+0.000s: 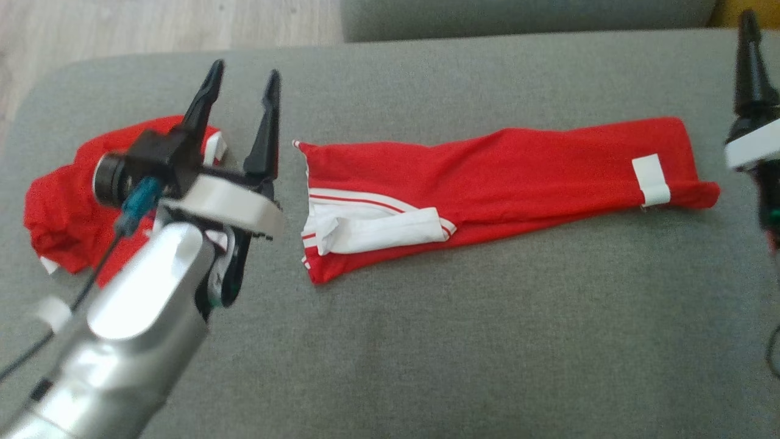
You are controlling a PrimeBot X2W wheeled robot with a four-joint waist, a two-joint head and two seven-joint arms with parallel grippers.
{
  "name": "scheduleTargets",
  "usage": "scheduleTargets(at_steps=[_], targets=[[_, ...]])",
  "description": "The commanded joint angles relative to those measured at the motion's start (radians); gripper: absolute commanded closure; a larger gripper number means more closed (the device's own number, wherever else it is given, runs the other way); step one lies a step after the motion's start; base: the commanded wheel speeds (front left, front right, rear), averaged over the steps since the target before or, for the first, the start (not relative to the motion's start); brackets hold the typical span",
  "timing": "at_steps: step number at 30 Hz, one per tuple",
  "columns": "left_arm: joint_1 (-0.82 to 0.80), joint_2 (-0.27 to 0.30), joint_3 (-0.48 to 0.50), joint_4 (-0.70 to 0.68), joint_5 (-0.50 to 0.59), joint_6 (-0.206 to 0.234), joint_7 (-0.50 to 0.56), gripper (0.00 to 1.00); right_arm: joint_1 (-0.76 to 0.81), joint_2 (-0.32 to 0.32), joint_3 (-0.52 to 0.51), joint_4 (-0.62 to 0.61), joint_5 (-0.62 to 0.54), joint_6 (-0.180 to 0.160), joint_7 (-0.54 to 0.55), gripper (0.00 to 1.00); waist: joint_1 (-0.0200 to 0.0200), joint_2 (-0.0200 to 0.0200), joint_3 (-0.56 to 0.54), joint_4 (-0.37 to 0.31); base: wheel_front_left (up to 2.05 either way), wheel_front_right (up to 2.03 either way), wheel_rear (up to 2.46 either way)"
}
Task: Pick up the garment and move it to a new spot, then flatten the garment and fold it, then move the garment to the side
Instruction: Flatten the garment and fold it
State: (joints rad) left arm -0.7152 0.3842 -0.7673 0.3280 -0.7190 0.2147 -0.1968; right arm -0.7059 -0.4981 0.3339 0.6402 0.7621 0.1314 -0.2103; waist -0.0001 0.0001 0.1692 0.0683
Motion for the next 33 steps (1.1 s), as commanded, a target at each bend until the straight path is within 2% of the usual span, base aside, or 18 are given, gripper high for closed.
scheduleTargets(at_steps=[1, 5, 8, 11, 14, 20, 24, 27, 30, 33], targets=[[0.007, 0.018, 0.058, -0.013, -0.002, 0.014, -0.03, 0.0, 0.035, 0.018, -0.021, -0.051, -0.034, -0.001, -0.031, 0.0, 0.0001, -0.0001, -0.029, 0.007, 0.0, 0.0, 0.0], [0.089, -0.025, 0.118, -0.034, 0.001, 0.028, -0.062, 0.0, 0.132, 0.13, -0.157, -0.17, -0.146, -0.001, -0.05, 0.0, 0.0001, -0.0001, -0.051, 0.018, 0.0, 0.0, 0.0], [0.163, -0.058, 0.205, -0.094, 0.063, 0.036, -0.064, 0.0, 0.251, 0.238, -0.249, -0.285, -0.258, -0.001, -0.051, 0.0, 0.0001, -0.0001, -0.058, 0.023, 0.0, 0.0, 0.0], [0.263, -0.104, 0.293, -0.151, 0.141, 0.02, -0.065, 0.0, 0.37, 0.331, -0.302, -0.369, -0.358, -0.001, -0.051, 0.0, 0.0001, -0.0001, -0.061, 0.024, 0.0, 0.0, 0.0], [0.369, -0.16, 0.382, -0.195, 0.202, -0.007, -0.065, 0.0, 0.467, 0.395, -0.321, -0.416, -0.431, -0.001, -0.051, 0.0, 0.0001, -0.0001, -0.062, 0.018, 0.0, 0.0, 0.0], [0.516, -0.23, 0.477, -0.189, 0.327, -0.074, -0.065, 0.0, 0.561, 0.438, -0.298, -0.436, -0.5, -0.001, -0.051, 0.0, 0.0001, -0.0001, -0.055, 0.003, 0.0, 0.0, 0.0], [0.531, -0.263, 0.521, -0.178, 0.377, -0.123, -0.065, 0.0, 0.557, 0.444, -0.304, -0.435, -0.516, -0.001, -0.051, 0.0, 0.0001, -0.0001, -0.044, -0.001, 0.0, 0.0, 0.0], [0.522, -0.273, 0.538, -0.173, 0.401, -0.14, -0.065, 0.0, 0.538, 0.445, -0.329, -0.417, -0.532, -0.001, -0.051, 0.0, 0.0001, -0.0001, -0.033, -0.002, 0.0, 0.0, 0.0], [0.505, -0.289, 0.559, -0.172, 0.425, -0.165, -0.065, 0.0, 0.484, 0.443, -0.391, -0.366, -0.601, -0.001, -0.04, 0.0, 0.0001, -0.0001, -0.006, -0.002, 0.0, 0.0, 0.0], [0.485, -0.302, 0.57, -0.171, 0.446, -0.188, -0.065, 0.0, 0.399, 0.441, -0.514, -0.303, -0.652, -0.001, 0.021, 0.0, 0.0001, -0.0001, 0.031, 0.002, 0.0, 0.0, 0.0]])
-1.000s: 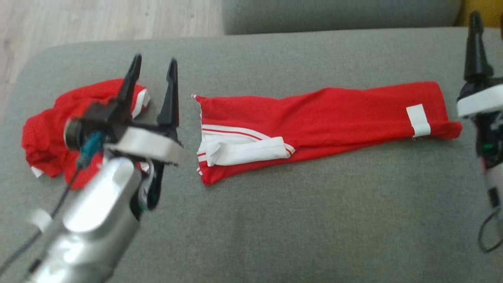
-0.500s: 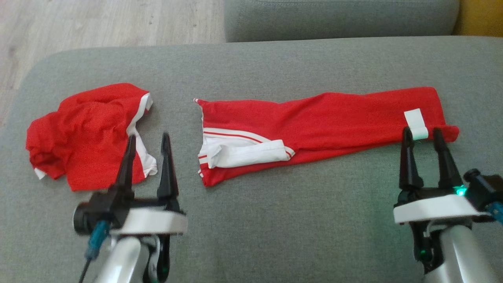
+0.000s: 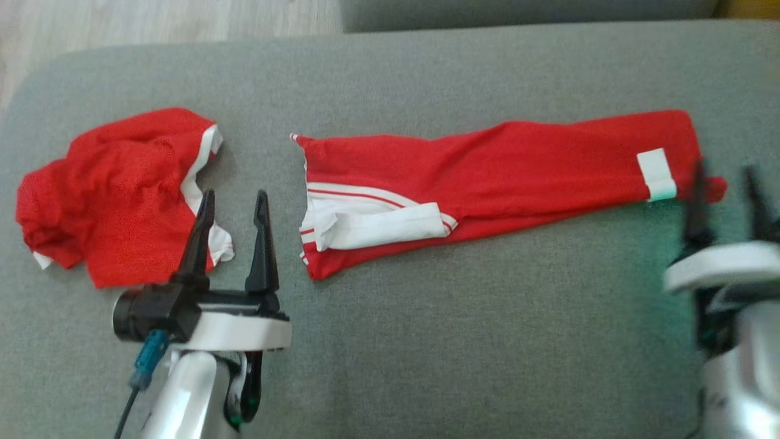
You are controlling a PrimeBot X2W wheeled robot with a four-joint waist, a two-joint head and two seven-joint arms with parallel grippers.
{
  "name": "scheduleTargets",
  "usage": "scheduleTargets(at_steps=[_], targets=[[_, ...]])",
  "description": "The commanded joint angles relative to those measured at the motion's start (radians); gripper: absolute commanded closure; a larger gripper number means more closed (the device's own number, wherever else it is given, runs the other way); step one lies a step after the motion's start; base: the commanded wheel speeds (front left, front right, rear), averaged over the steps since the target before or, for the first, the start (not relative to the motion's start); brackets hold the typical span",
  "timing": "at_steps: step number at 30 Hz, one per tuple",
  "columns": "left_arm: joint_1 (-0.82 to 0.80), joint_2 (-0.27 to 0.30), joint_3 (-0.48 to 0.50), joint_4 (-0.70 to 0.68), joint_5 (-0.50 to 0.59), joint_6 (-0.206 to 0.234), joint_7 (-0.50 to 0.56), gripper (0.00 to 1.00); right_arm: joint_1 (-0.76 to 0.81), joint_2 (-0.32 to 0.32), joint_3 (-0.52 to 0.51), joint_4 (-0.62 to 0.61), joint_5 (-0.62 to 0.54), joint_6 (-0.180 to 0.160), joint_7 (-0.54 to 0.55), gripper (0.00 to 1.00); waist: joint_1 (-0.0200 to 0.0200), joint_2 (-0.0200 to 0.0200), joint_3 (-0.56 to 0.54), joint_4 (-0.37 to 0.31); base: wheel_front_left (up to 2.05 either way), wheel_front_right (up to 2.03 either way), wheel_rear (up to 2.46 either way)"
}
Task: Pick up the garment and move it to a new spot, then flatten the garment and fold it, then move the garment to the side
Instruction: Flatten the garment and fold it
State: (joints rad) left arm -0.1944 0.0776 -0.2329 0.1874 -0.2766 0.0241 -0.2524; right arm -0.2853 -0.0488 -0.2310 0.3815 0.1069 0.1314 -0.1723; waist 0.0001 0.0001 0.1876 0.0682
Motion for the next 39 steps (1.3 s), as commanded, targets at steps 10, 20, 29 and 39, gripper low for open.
scheduleTargets(at_steps=[10, 20, 29, 39], targets=[[-0.095, -0.018, 0.073, -0.017, 0.044, -0.049, -0.009, 0.0, -0.28, -0.003, -0.288, 0.215, -0.157, -0.001, 0.173, 0.0, -0.0001, -0.0001, 0.125, 0.027, 0.0, 0.0, 0.0], [-0.125, -0.026, 0.091, -0.009, 0.062, -0.064, -0.009, 0.0, -0.337, -0.002, -0.255, 0.387, -0.156, -0.001, 0.213, 0.0, -0.0001, -0.0001, 0.142, 0.036, 0.0, 0.0, 0.0], [-0.12, -0.027, 0.105, -0.009, 0.069, -0.066, -0.009, 0.0, -0.338, -0.04, -0.251, 0.41, -0.171, -0.001, 0.181, 1.0, -0.0001, -0.0001, 0.127, 0.016, 0.0, 0.0, 0.0], [-0.104, -0.027, 0.091, -0.012, 0.054, -0.06, -0.009, 0.0, -0.276, -0.183, -0.345, 0.358, -0.283, -0.001, 0.142, 1.0, -0.0001, -0.0001, 0.076, -0.009, 0.0, 0.0, 0.0]])
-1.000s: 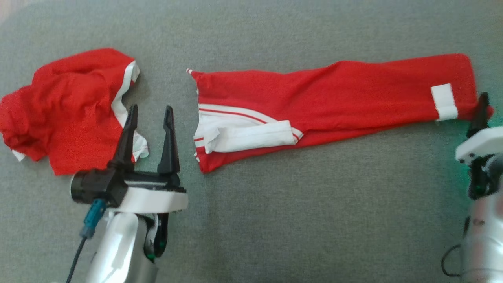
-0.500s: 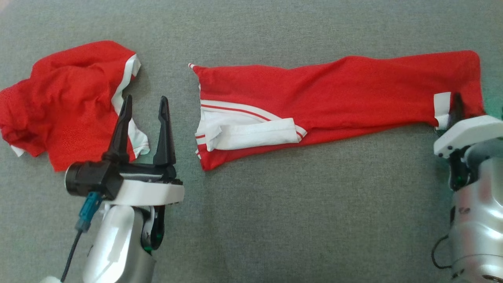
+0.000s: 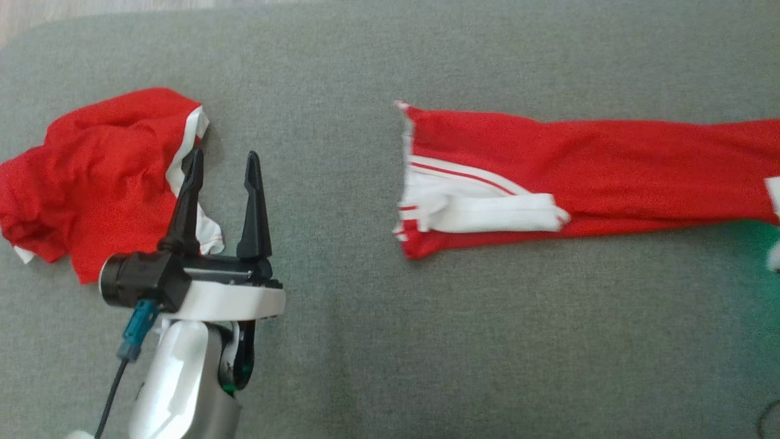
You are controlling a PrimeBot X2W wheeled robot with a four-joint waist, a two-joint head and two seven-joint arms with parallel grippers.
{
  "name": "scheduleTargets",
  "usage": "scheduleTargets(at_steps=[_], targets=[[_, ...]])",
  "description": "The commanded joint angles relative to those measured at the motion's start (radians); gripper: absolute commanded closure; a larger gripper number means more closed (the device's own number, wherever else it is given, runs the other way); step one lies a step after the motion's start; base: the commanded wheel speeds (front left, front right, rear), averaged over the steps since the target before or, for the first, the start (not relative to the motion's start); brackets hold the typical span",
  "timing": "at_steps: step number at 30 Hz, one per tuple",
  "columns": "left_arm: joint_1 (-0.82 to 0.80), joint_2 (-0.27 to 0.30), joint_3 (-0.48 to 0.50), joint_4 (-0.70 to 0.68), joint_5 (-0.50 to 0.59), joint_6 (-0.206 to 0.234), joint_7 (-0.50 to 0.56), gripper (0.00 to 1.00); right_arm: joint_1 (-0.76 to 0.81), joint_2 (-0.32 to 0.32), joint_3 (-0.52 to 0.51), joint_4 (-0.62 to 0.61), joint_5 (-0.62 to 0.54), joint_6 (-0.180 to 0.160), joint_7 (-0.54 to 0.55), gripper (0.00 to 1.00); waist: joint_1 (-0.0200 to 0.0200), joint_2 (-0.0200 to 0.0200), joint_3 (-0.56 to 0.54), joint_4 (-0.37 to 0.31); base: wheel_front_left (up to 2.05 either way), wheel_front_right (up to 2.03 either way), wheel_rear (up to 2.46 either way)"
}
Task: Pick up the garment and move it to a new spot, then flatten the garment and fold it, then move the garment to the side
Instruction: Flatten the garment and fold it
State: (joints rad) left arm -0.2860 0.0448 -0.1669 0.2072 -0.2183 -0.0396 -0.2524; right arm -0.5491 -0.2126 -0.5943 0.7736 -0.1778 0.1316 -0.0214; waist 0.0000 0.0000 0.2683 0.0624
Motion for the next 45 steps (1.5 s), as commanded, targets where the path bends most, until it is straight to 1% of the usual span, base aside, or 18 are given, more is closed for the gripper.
scheduleTargets(at_steps=[1, 4, 7, 9, 14, 19, 21, 24, 27, 33, 37, 45], targets=[[-0.009, 0.006, 0.024, -0.03, -0.005, 0.004, -0.009, 0.0, -0.006, -0.031, 0.008, -0.043, -0.017, -0.001, -0.017, 1.0, 0.0, 0.0, -0.013, -0.006, 0.0, 0.0, 0.0], [-0.001, 0.006, 0.02, -0.024, -0.005, 0.005, -0.009, 0.0, 0.006, -0.055, -0.027, -0.059, -0.056, -0.001, -0.032, 1.0, 0.0, 0.0, -0.035, -0.011, 0.0, 0.0, 0.0], [0.006, 0.006, 0.019, -0.021, -0.008, 0.007, -0.009, 0.0, 0.0, -0.046, -0.052, -0.069, -0.068, -0.001, -0.039, 1.0, 0.0, 0.0, -0.058, -0.013, 0.0, 0.0, 0.0], [0.012, 0.006, 0.018, -0.019, -0.009, 0.009, -0.009, 0.0, -0.005, -0.025, -0.042, -0.077, -0.07, -0.001, -0.046, 1.0, 0.0, 0.0, -0.076, -0.013, 0.0, 0.0, 0.0], [0.037, 0.006, 0.008, -0.009, -0.015, 0.016, -0.009, 0.0, -0.005, 0.055, 0.029, -0.124, -0.055, -0.001, -0.068, 1.0, 0.0, 0.0, -0.135, -0.006, 0.0, 0.0, 0.0], [0.06, 0.006, 0.001, -0.007, -0.018, 0.024, -0.009, 0.0, 0.017, 0.132, 0.165, -0.196, -0.012, -0.001, -0.078, 1.0, 0.0, 0.0, -0.186, 0.016, 0.0, 0.0, 0.0], [0.067, 0.006, 0.001, -0.006, -0.017, 0.026, -0.009, 0.0, 0.031, 0.151, 0.237, -0.22, 0.023, -0.001, -0.075, 1.0, 0.0, 0.0, -0.2, 0.027, 0.0, 0.0, 0.0], [0.074, 0.006, 0.0, -0.005, -0.012, 0.025, -0.009, 0.0, 0.053, 0.161, 0.362, -0.246, 0.091, -0.001, -0.061, 1.0, 0.0, 0.0, -0.212, 0.044, 0.0, 0.0, 0.0], [0.075, 0.005, -0.001, -0.002, -0.009, 0.023, -0.009, 0.0, 0.073, 0.162, 0.509, -0.244, 0.213, -0.001, -0.053, 1.0, 0.0, 0.0, -0.214, 0.061, 0.0, 0.0, 0.0], [0.068, 0.005, -0.018, 0.0, -0.013, 0.02, -0.009, 0.0, 0.091, 0.162, 0.735, -0.196, 0.338, -0.001, -0.055, 1.0, 0.0, 0.0, -0.194, 0.097, 0.0, 0.0, 0.0], [0.054, 0.005, -0.026, 0.005, -0.013, 0.02, -0.009, 0.0, 0.08, 0.162, 0.814, -0.139, 0.356, -0.001, -0.057, 1.0, 0.0, 0.0, -0.173, 0.118, 0.0, 0.0, 0.0], [0.032, 0.005, -0.022, 0.009, -0.01, 0.019, -0.009, 0.0, 0.059, 0.162, 0.879, -0.034, 0.404, -0.001, -0.086, 1.0, 0.0, 0.0, -0.139, 0.14, 0.0, 0.0, 0.0]])
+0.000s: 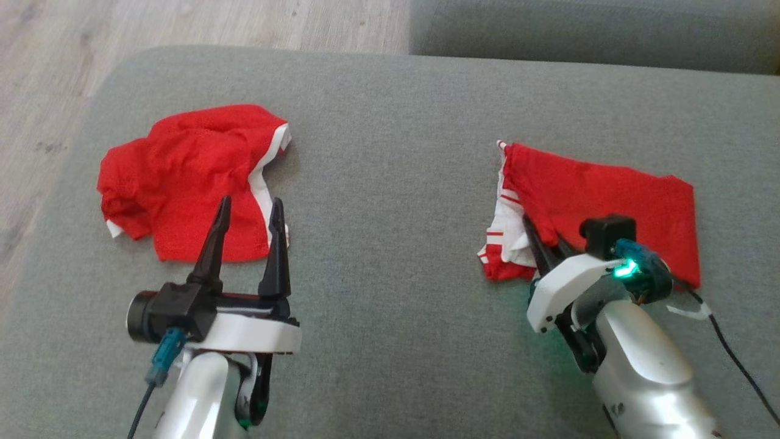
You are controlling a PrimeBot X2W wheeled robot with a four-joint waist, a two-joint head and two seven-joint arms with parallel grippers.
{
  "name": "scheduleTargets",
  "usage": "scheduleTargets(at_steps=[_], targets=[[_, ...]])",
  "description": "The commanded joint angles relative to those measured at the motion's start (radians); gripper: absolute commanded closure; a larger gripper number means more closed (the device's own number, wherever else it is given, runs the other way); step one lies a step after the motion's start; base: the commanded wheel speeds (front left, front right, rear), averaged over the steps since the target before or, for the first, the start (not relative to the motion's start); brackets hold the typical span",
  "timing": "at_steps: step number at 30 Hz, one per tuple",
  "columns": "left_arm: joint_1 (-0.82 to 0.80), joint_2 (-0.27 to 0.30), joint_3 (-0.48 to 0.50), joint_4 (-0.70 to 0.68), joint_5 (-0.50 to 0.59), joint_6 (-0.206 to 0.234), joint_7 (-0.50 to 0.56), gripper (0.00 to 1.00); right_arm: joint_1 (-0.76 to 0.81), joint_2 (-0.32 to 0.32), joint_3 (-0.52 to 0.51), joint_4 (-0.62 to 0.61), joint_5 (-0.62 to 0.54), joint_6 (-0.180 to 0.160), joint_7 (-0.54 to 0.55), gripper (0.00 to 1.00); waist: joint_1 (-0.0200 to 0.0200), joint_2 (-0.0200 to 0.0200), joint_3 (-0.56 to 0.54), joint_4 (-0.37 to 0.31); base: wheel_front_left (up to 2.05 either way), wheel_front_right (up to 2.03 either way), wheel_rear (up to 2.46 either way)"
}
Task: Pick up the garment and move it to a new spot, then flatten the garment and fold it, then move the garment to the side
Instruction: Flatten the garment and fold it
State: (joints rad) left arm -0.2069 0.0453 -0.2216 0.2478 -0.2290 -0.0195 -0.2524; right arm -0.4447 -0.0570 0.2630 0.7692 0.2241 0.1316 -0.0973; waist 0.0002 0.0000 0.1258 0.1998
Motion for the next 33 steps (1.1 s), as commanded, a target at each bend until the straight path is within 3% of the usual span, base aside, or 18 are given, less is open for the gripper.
scheduleTargets(at_steps=[1, 3, 4, 5, 10, 16, 25, 33], targets=[[-0.049, 0.005, 0.031, -0.03, 0.001, -0.001, -0.009, 0.0, -0.051, 0.007, 0.029, -0.012, 0.003, -0.001, -0.015, 1.0, -0.0002, 0.0, 0.006, 0.004, 0.0, 0.0, 0.0], [-0.052, 0.005, 0.029, -0.028, 0.001, -0.001, -0.009, 0.0, -0.063, 0.007, 0.045, 0.018, 0.022, -0.001, -0.023, 1.0, -0.0002, 0.0, 0.011, 0.006, 0.0, 0.0, 0.0], [-0.053, 0.005, 0.029, -0.027, 0.0, -0.001, -0.009, 0.0, -0.069, 0.007, 0.06, 0.027, 0.031, -0.001, -0.033, 0.25, -0.0002, 0.0, 0.012, 0.006, 0.0, 0.0, 0.0], [-0.053, 0.005, 0.028, -0.026, -0.001, 0.0, -0.009, 0.0, -0.072, 0.007, 0.076, 0.033, 0.051, -0.001, -0.043, 0.0, -0.0002, 0.0, 0.011, 0.005, 0.0, 0.0, 0.0], [-0.045, 0.005, 0.026, -0.018, -0.007, 0.005, -0.009, 0.0, -0.1, 0.007, 0.113, 0.054, 0.071, -0.001, -0.102, 0.0, -0.0002, 0.0, -0.006, -0.018, 0.0, 0.0, 0.0], [-0.029, 0.005, 0.031, -0.024, -0.012, 0.013, -0.009, 0.0, -0.109, 0.006, -0.033, 0.031, -0.056, -0.001, -0.158, 0.0, -0.0002, 0.0, -0.033, -0.071, 0.0, 0.0, 0.0], [0.017, 0.005, 0.059, -0.054, -0.015, 0.031, -0.009, 0.0, 0.059, -0.001, -0.246, -0.283, -0.24, -0.001, -0.164, 0.0, -0.0002, 0.0, -0.045, -0.158, 0.0, 0.0, 0.0], [0.049, 0.005, 0.081, -0.058, -0.01, 0.03, -0.009, 0.0, 0.259, 0.006, -0.296, -0.498, -0.231, -0.001, -0.164, 0.0, -0.0002, 0.0, -0.032, -0.201, 0.0, 0.0, 0.0]])
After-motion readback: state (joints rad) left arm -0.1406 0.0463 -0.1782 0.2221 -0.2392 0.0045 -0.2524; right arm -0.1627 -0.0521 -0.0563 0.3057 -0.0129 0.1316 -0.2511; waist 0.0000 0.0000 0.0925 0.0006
